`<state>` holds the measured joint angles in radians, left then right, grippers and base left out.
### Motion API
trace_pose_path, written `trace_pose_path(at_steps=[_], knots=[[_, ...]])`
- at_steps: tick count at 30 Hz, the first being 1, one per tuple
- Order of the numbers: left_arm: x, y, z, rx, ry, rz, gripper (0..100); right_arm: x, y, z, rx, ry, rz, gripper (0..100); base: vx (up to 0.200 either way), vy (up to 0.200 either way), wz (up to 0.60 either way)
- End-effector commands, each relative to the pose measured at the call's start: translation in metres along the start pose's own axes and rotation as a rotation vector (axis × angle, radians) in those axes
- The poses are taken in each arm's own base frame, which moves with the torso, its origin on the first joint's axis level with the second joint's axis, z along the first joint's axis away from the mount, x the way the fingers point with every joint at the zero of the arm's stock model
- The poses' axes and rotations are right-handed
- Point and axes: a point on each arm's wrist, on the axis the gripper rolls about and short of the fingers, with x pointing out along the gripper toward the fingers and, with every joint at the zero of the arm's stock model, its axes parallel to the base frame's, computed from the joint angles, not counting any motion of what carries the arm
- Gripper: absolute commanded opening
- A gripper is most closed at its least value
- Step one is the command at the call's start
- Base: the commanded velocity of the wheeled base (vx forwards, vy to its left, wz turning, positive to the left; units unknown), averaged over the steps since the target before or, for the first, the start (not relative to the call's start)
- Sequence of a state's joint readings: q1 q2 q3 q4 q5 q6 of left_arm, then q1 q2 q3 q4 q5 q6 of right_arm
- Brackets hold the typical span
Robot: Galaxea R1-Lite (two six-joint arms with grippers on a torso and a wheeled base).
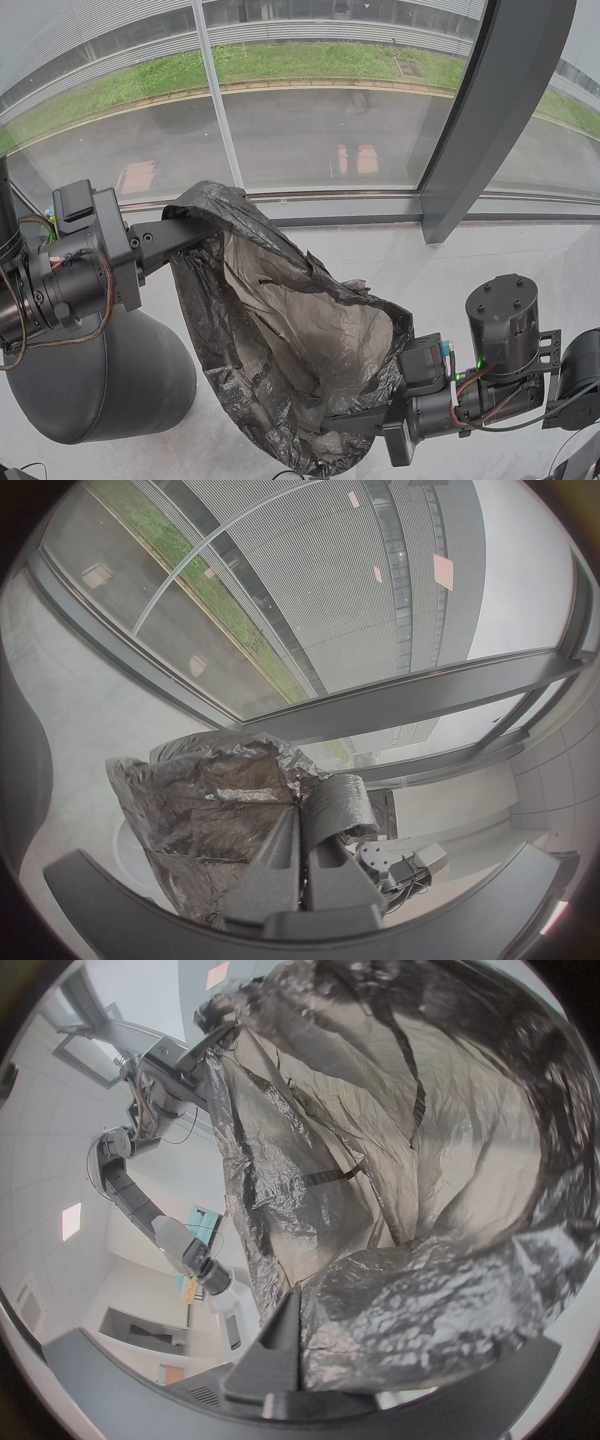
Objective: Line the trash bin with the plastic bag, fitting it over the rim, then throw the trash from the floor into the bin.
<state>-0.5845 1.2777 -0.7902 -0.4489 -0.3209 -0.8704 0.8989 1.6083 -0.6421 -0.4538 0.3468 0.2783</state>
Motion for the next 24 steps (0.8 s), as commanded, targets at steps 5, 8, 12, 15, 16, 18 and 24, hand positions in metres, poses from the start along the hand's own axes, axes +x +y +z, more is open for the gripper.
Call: trace_pose_path(at_steps=[5,8,12,15,16,18,24], knots=[[-0.006,0.024,-0.009,-0.022,0.026,0.031,0,-0.035,0.002,0.017,0.182,0.054,0.049,0,0.000,0.000,0.00],[-0.009,0.029,-0.011,-0.034,0.041,0.035,0,-0.044,0.001,0.016,0.241,0.118,0.079,0,0.000,0.000,0.00],[-0.010,0.034,-0.011,-0.093,0.043,0.043,0,-0.053,0.000,0.012,0.301,0.166,0.100,0,0.000,0.000,0.00],[-0.009,0.038,-0.011,-0.125,0.042,0.059,0,-0.055,0.000,0.007,0.332,0.216,0.080,0,0.000,0.000,0.00],[-0.009,0.040,-0.011,-0.130,0.042,0.065,0,-0.057,0.000,0.006,0.337,0.223,0.077,0,0.000,0.000,0.00],[-0.010,0.044,-0.013,-0.138,0.045,0.078,0,-0.061,0.000,0.004,0.352,0.239,0.065,0,0.000,0.000,0.00],[-0.009,0.047,-0.016,-0.140,0.054,0.076,0,-0.068,0.003,0.003,0.378,0.287,0.050,0,0.000,0.000,0.00]])
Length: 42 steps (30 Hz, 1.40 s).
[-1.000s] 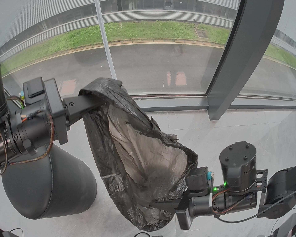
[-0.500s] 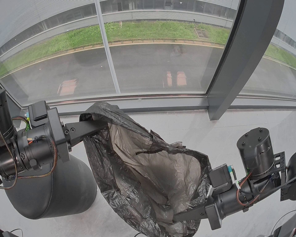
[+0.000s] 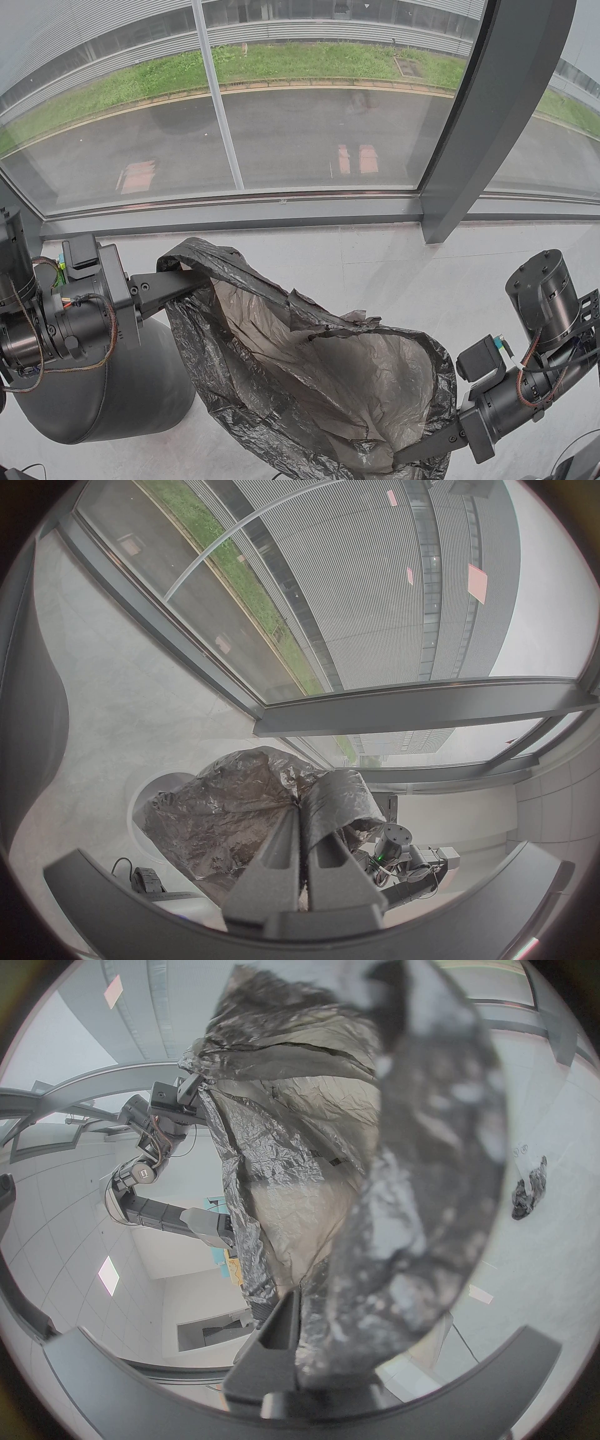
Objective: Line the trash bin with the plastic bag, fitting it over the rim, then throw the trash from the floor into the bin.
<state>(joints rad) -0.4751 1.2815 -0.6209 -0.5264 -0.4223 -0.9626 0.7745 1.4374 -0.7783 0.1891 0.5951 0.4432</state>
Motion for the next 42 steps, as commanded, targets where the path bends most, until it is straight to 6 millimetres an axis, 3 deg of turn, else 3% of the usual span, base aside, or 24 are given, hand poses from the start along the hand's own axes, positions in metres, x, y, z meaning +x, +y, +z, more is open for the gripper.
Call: trace_pose_path(at_steps=[1,20,34,42], knots=[[0.003,0.005,-0.001,-0.005,0.014,-0.004,0,-0.007,0.005,0.000,-0.007,-0.010,0.003,0,0.000,0.000,0.00],[0.053,0.028,-0.016,-0.056,0.158,-0.029,0,0.008,-0.014,0.004,0.043,0.038,-0.043,0,0.000,0.000,0.00],[0.073,0.062,-0.024,-0.105,0.193,0.070,0,0.057,-0.058,0.030,0.054,0.074,-0.096,0,0.000,0.000,0.00],[0.083,0.085,-0.026,-0.116,0.179,0.092,0,0.071,-0.072,0.039,0.076,0.078,-0.110,0,0.000,0.000,0.00]])
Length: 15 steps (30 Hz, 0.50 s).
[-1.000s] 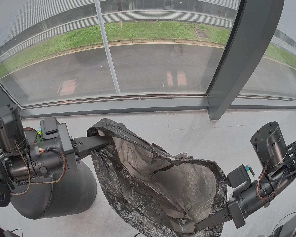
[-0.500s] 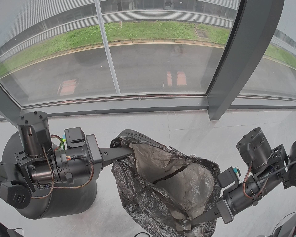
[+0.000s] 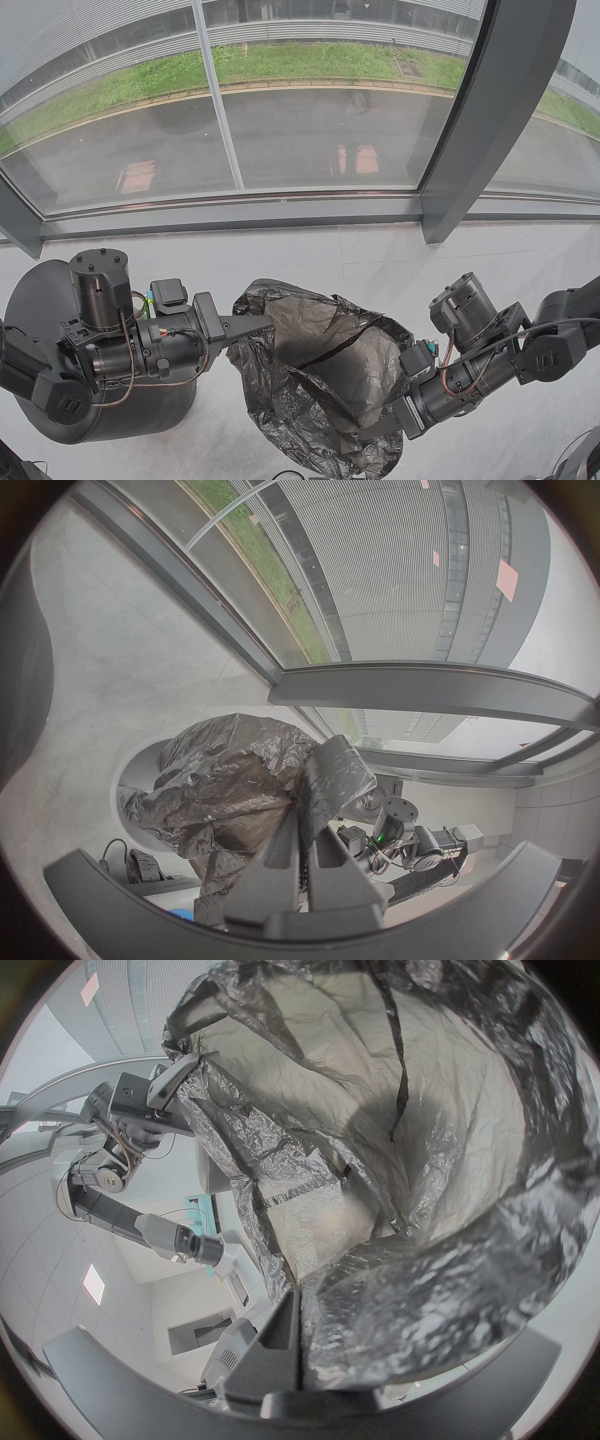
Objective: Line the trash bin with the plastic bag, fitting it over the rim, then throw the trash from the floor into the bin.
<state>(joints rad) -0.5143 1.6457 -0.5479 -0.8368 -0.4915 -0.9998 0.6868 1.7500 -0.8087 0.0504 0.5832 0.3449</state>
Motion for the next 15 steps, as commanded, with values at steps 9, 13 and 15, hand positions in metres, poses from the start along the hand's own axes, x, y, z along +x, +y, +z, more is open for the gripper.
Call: trace_pose_path(at_steps=[9,13,15], knots=[[0.028,0.042,0.002,-0.043,0.009,0.068,0,0.025,-0.026,0.016,0.050,0.008,-0.039,0,0.000,0.000,0.00],[0.031,0.052,0.008,-0.050,-0.011,0.077,0,0.030,-0.032,0.023,0.053,-0.008,-0.068,0,0.000,0.000,0.00],[0.031,0.058,0.010,-0.055,-0.021,0.083,0,0.036,-0.036,0.027,0.036,-0.032,-0.090,0,0.000,0.000,0.00]])
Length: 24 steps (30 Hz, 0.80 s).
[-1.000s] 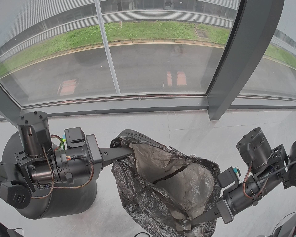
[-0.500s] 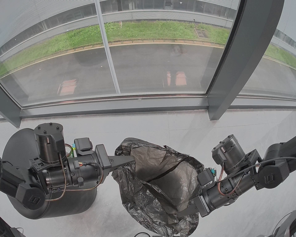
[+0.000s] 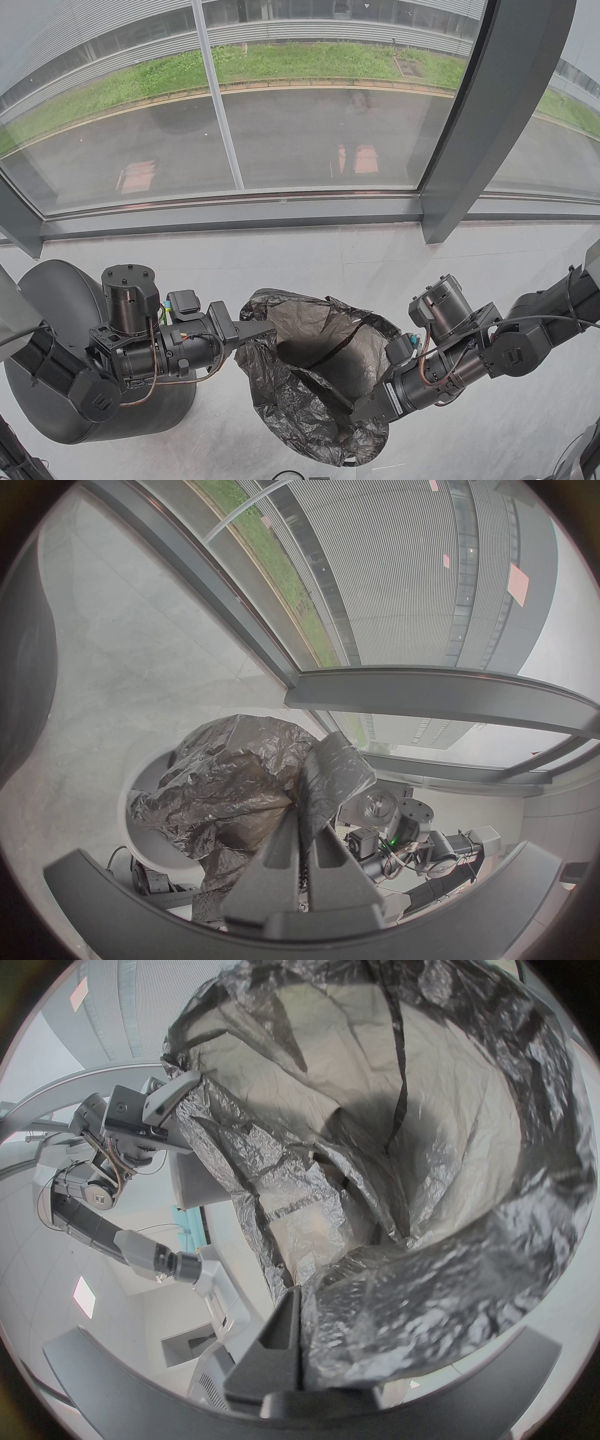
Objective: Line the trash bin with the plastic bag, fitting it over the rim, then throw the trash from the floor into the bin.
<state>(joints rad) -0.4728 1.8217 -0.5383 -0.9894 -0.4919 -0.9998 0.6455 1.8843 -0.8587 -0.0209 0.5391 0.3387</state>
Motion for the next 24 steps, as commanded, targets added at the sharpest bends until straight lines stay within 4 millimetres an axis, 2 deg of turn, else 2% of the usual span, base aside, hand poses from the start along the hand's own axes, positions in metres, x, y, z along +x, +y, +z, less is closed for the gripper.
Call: trace_pose_path(at_steps=[1,7,24], knots=[[0.007,0.021,0.004,-0.032,-0.003,0.046,0,0.016,-0.011,0.007,-0.002,-0.015,-0.034,0,0.000,0.000,0.00],[0.007,0.028,0.009,-0.042,-0.013,0.060,0,0.025,-0.015,0.012,-0.015,-0.041,-0.040,0,0.000,0.000,0.00],[0.018,0.037,0.012,-0.047,-0.014,0.077,0,0.056,-0.021,0.047,-0.053,-0.063,-0.032,0,0.000,0.000,0.00]])
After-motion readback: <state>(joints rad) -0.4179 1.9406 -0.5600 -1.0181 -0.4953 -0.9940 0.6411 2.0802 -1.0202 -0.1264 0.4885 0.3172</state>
